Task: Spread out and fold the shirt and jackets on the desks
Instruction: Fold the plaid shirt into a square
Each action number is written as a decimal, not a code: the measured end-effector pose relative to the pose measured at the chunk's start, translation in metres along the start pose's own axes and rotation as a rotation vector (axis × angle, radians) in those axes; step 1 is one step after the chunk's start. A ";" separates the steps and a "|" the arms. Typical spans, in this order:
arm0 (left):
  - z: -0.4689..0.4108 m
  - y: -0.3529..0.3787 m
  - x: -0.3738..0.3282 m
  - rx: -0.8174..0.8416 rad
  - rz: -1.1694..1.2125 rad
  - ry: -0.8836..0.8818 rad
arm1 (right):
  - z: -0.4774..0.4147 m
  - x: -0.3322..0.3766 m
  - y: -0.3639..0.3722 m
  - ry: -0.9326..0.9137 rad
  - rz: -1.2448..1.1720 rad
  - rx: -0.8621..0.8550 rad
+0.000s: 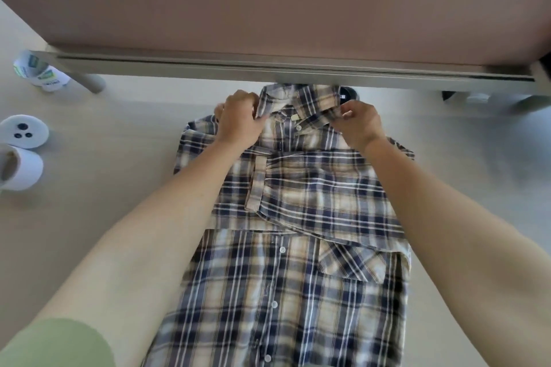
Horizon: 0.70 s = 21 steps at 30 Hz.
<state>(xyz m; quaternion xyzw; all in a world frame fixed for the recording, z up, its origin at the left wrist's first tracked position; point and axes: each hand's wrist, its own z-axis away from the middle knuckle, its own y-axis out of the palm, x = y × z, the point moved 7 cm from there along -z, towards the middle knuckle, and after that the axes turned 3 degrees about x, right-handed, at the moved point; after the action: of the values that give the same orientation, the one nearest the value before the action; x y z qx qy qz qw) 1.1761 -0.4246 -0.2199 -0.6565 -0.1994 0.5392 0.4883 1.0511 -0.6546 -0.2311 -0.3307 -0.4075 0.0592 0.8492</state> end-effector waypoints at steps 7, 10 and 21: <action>0.123 -0.015 0.026 0.096 -0.116 0.302 | 0.117 -0.051 0.009 -0.378 0.559 -0.062; 0.147 -0.032 0.038 -0.100 -0.025 0.188 | 0.141 -0.067 0.012 -0.311 0.455 -0.183; 0.113 0.039 0.072 0.156 -0.371 -0.505 | 0.085 -0.067 0.068 0.271 0.591 -0.150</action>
<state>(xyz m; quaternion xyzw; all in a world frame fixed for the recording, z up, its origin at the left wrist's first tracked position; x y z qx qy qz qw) 1.0886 -0.3366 -0.2835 -0.4151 -0.3884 0.6007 0.5622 0.9557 -0.5832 -0.2783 -0.5012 -0.1806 0.2284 0.8149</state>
